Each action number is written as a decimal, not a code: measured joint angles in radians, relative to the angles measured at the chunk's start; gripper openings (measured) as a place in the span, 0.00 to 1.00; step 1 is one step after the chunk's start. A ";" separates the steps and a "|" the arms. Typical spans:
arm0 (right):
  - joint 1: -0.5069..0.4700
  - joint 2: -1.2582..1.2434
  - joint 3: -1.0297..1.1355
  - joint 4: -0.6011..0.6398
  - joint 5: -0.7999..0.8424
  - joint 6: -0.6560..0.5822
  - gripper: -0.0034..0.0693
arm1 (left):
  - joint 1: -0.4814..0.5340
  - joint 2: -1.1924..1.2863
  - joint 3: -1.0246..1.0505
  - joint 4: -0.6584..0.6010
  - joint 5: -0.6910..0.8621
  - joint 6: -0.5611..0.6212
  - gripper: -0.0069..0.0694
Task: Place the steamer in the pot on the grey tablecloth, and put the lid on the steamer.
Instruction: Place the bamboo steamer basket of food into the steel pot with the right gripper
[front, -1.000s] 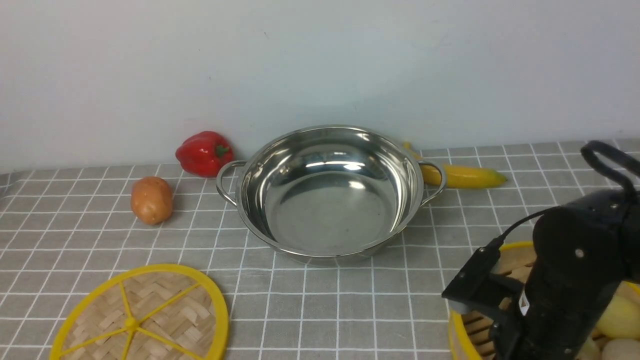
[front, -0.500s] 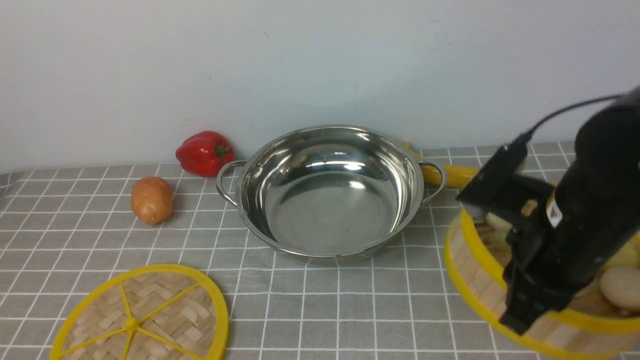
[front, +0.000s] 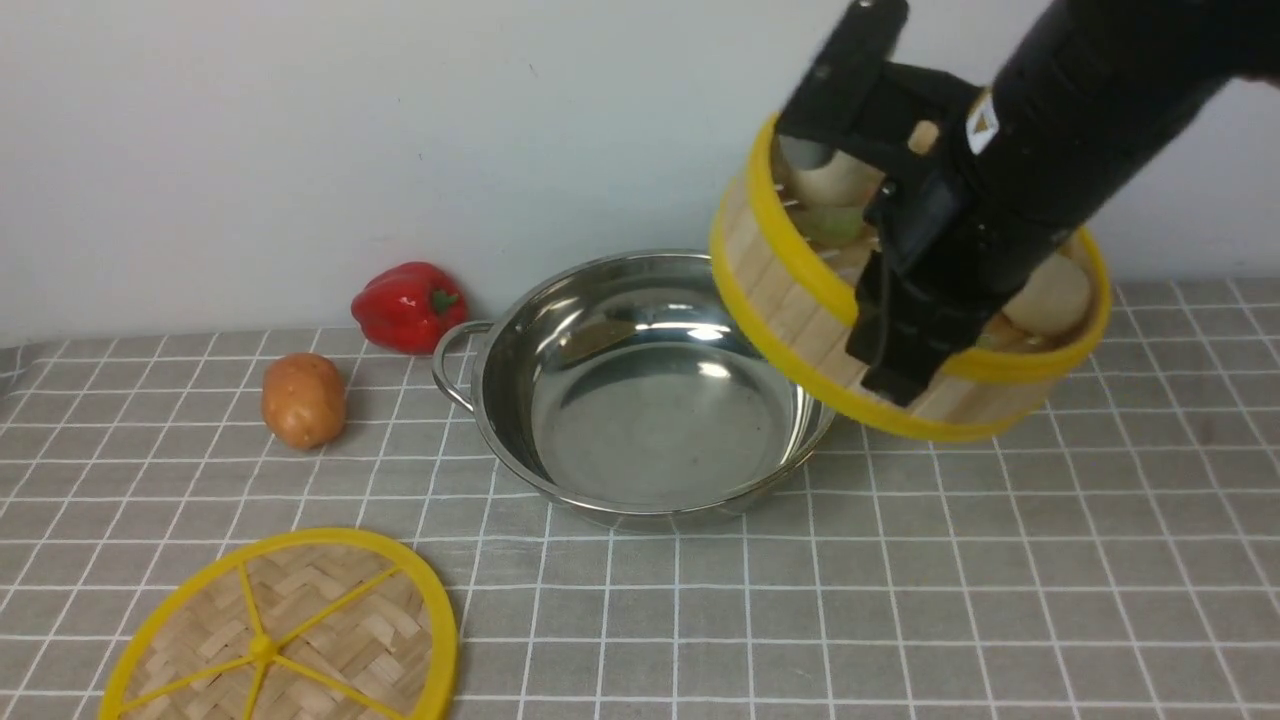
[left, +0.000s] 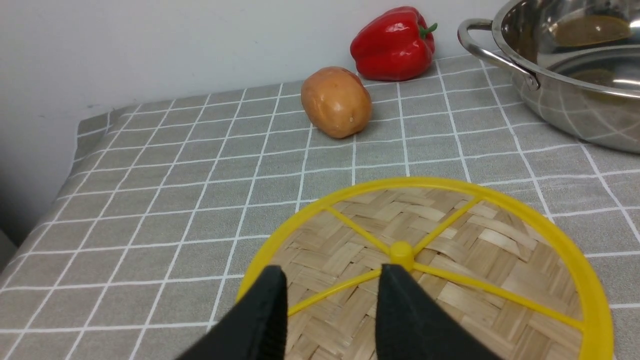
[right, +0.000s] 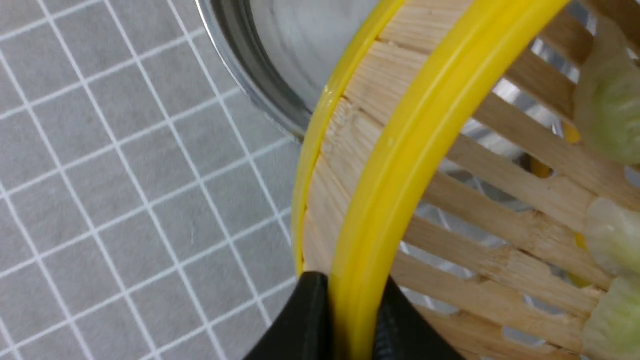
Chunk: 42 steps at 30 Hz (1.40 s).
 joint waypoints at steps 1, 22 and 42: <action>0.003 0.010 -0.013 0.001 0.000 -0.011 0.19 | 0.000 0.000 0.000 0.000 0.000 0.000 0.41; 0.152 0.436 -0.344 -0.157 0.007 -0.216 0.19 | 0.000 0.000 0.000 0.000 0.000 0.000 0.41; 0.152 0.549 -0.350 -0.125 -0.012 -0.233 0.19 | 0.000 0.000 0.000 0.000 0.000 0.000 0.41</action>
